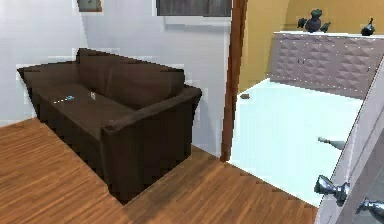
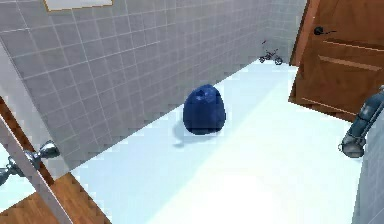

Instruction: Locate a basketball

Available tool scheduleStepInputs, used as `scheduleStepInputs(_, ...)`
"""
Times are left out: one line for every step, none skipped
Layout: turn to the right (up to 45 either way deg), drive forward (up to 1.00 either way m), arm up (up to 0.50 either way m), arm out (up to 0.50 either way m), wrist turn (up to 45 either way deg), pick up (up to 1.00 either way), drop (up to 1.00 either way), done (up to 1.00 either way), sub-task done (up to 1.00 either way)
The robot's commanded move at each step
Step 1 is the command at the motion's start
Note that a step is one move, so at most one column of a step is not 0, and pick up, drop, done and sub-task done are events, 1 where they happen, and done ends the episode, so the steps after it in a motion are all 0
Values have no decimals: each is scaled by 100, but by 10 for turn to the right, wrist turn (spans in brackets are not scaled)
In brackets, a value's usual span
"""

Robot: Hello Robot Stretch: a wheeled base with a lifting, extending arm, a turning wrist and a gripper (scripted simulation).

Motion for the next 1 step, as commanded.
scheduleStepInputs(30, 0, 0, 0, 0, 0, 0, 0, 0)
